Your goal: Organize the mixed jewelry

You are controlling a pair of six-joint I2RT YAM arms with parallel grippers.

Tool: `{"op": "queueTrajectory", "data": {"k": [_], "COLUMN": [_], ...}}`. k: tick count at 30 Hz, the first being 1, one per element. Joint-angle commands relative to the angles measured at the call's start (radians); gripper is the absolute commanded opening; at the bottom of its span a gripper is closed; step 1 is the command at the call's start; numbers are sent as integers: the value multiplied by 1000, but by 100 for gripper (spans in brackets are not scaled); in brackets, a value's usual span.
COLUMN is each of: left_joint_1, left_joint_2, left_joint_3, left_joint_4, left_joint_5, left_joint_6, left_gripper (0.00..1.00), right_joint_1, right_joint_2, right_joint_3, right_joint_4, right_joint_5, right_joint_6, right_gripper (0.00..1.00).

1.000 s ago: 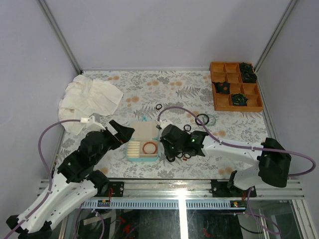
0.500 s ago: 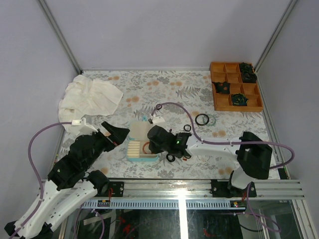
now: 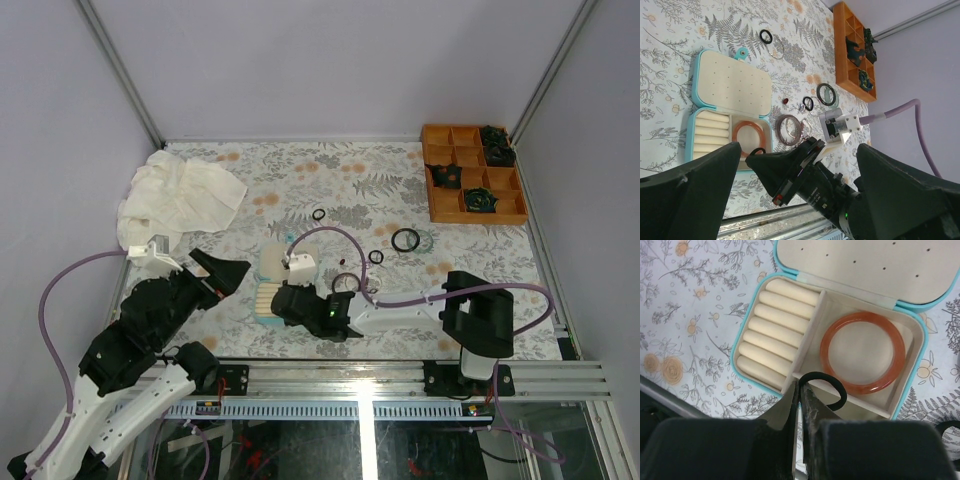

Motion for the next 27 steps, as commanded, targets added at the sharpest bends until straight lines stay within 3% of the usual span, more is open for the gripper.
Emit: {"op": "queueTrajectory", "data": {"k": [1, 27], "left_joint_1": [5, 4], "left_joint_2": [-14, -33], "left_joint_3": [14, 2], "left_joint_4": [-9, -16], "left_joint_5": [16, 15], "left_joint_6": [15, 12], "left_gripper": [100, 100], "right_joint_1": [11, 72], "right_joint_2": [9, 81], "right_joint_3": [40, 82], "right_joint_4": [58, -3], "right_joint_5": [129, 202], "right_joint_6": [41, 50], "right_gripper": [4, 5]}}
